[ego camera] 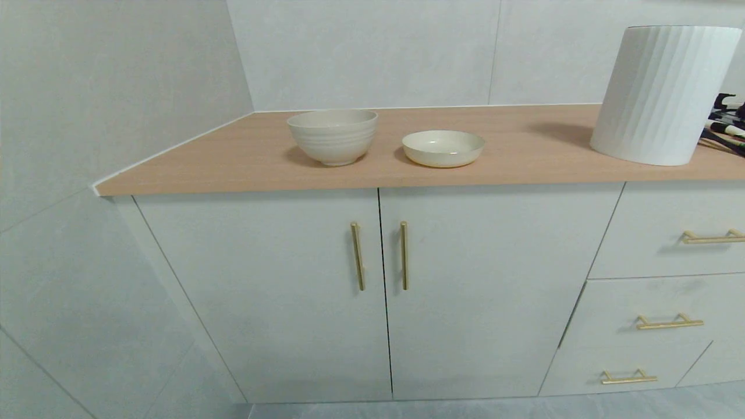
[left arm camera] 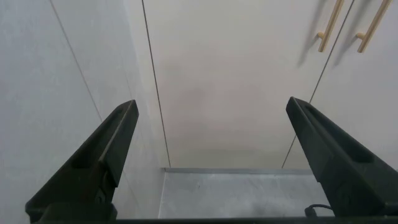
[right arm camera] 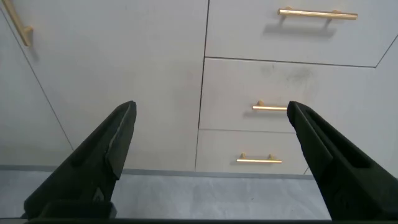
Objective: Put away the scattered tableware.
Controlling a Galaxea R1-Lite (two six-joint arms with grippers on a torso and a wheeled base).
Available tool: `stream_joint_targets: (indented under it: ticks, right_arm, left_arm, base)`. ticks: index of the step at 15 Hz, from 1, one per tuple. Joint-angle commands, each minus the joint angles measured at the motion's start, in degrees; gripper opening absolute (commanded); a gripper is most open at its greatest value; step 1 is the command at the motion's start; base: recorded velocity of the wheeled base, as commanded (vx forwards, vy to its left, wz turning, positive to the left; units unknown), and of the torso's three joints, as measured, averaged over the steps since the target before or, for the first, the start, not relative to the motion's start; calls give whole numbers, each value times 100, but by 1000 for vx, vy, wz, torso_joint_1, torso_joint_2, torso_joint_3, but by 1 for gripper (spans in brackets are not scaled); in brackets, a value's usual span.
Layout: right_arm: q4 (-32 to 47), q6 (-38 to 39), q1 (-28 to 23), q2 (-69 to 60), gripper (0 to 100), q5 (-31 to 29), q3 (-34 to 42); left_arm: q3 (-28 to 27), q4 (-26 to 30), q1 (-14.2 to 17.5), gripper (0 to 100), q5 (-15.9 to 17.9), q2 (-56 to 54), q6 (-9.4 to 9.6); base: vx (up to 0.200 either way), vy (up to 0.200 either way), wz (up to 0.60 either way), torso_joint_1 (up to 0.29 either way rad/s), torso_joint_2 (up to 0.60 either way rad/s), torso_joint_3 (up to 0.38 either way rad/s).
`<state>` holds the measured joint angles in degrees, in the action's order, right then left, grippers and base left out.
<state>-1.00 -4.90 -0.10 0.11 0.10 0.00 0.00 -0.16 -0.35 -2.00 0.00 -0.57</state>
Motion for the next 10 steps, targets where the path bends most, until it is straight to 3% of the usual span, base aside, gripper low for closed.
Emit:
stream_joint_targets:
  ticks: [1, 3, 5, 10]
  right_arm:
    - [3, -20, 1, -2, 100, 8, 0]
    - [-6, -81, 10, -2, 100, 96, 0]
    - [-58, 51, 45, 138, 100, 535, -686]
    - [-32, 226, 379, 3092, 100, 2082, -1723]
  left_arm:
    - [0, -2, 0, 100, -2, 0, -4]
    - [0, -2, 0, 100, -2, 0, -4]
    - [0, -2, 0, 100, -2, 0, -4]
    - [0, -2, 0, 100, -2, 0, -4]
  base:
    - [0, 0, 0, 0, 0, 0]
    - [0, 0, 0, 0, 0, 0]
    - [0, 0, 0, 0, 0, 0]
    - [0, 0, 0, 0, 0, 0]
